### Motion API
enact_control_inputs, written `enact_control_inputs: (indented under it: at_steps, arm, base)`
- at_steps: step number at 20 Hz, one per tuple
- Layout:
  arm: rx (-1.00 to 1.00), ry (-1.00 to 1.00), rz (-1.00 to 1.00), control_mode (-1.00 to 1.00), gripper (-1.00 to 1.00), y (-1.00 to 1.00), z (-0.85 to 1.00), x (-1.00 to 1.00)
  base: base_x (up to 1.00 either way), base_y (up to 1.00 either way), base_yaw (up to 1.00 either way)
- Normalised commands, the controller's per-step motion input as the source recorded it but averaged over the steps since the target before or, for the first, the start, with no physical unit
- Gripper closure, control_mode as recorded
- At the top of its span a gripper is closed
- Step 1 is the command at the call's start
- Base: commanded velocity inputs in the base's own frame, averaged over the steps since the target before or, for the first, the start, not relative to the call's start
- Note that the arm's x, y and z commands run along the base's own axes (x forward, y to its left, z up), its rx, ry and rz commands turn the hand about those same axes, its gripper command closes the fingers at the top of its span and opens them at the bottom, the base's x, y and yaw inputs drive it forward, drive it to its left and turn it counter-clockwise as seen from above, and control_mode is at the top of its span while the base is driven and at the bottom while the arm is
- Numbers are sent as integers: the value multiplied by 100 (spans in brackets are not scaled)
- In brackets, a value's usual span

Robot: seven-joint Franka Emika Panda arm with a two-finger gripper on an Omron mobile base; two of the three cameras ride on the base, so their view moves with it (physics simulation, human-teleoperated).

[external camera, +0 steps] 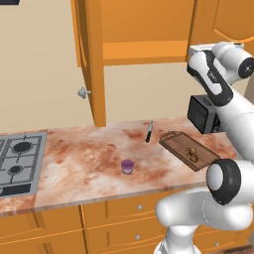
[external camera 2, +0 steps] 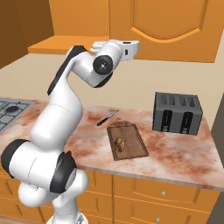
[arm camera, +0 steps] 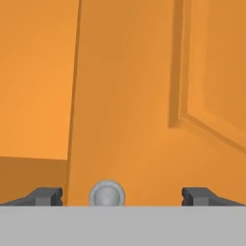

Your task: Pick the bread, place it on the cutting board, pick the jam, place it on the counter, and close the cabinet.

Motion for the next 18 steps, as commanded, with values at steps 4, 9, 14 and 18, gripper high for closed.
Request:
enact_control_inputs:
  at_steps: [4, 9, 14, 18]
  arm:
    - [0, -4, 0, -100, -100, -7, -5, -70]
    - [0, -1, 0, -100, -100, 0, 0, -63]
    - [0, 0, -2, -100, -100, 0, 3, -44]
    - [0, 0, -3, -100, -100, 2, 11, -37]
  base:
    - [0, 0, 0]
    - [0, 0, 0]
    - [0, 0, 0]
    - [0, 0, 0]
